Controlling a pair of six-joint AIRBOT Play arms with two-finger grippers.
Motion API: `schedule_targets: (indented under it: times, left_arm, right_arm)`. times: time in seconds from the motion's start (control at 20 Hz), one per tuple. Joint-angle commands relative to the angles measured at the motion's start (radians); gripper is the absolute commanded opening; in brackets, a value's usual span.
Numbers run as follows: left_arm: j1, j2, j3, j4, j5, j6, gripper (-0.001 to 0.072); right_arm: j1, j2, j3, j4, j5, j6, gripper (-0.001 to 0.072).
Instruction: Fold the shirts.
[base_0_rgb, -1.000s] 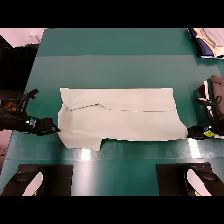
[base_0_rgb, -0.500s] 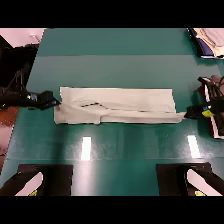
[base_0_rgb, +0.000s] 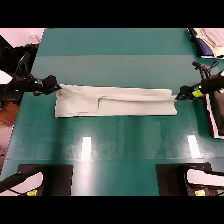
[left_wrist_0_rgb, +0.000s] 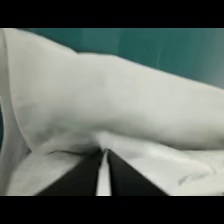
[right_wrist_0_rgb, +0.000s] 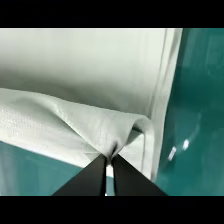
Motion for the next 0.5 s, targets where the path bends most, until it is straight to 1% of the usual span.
schedule_targets:
  times: [0.0,0.05,0.1,0.15,0.3,0.35,0.4,0.45]
  left_arm:
    - [0.001,-0.051,0.008,-0.019,0.147,-0.019,0.0599]
    - [0.001,-0.051,0.008,-0.032,0.171,-0.05,0.0697]
    - [0.001,-0.049,0.014,-0.033,0.176,-0.061,0.0653]
    - [0.001,-0.048,0.027,-0.032,0.152,-0.056,0.064]
    - [0.001,-0.047,0.047,-0.032,-0.022,-0.047,0.0637]
    - [0.001,-0.048,0.045,-0.031,-0.067,-0.045,0.0588]
    - [0.001,-0.048,0.044,-0.031,-0.101,-0.022,0.0308]
    - [0.001,-0.048,0.044,-0.032,-0.122,0.006,0.0075]
  right_arm:
    - [0.0,-0.121,0.098,0.212,-0.12,0.005,0.0545]
    - [-0.006,-0.145,0.135,0.27,-0.118,0.005,0.0584]
    - [-0.018,-0.16,0.167,0.299,-0.093,0.004,0.0577]
    - [-0.026,-0.167,0.195,0.298,-0.055,0.003,0.0578]
    - [-0.083,-0.166,0.204,0.289,0.101,-0.046,0.0577]
    - [-0.106,-0.166,0.186,0.289,0.14,-0.056,0.0577]
    - [-0.131,-0.166,0.159,0.289,0.162,-0.065,0.0577]
    - [-0.161,-0.166,0.119,0.289,0.165,-0.068,0.0577]
